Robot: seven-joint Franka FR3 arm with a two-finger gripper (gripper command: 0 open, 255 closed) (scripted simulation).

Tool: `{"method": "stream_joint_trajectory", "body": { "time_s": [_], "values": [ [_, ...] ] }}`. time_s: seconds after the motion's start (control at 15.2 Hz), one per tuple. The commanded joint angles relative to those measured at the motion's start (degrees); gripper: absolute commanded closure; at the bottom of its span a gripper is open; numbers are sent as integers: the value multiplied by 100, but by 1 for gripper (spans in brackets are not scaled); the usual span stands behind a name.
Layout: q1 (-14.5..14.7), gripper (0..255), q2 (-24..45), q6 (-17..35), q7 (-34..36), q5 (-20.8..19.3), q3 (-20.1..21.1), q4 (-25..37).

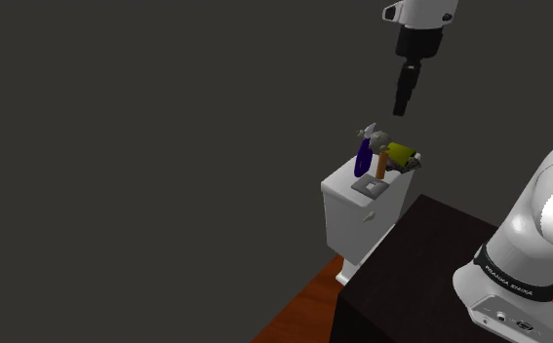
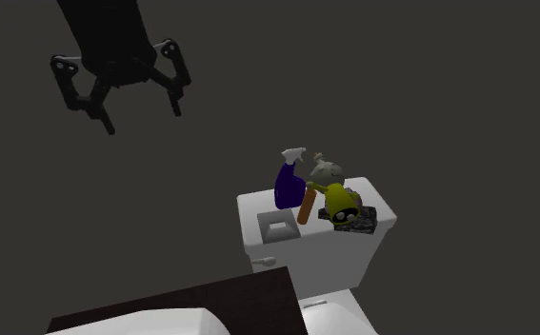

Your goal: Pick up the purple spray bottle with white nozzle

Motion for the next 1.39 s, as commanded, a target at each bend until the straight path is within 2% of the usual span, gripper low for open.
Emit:
{"method": "stream_joint_trajectory", "body": {
  "time_s": [0.0, 0.4, 0.79, 1.06, 1.32],
  "values": [
    [-21, 0, 19, 282, -430, -218, -226, -193],
    [-89, 0, 541, 1372, -1666, -838, -997, -522],
    [-41, 0, 1507, 2566, -2909, -1229, -1803, -459],
    [137, 0, 2341, 3351, -3807, -1226, -2365, -206],
    [429, 0, 3296, 4071, -4882, -836, -2921, 195]
  ]
}}
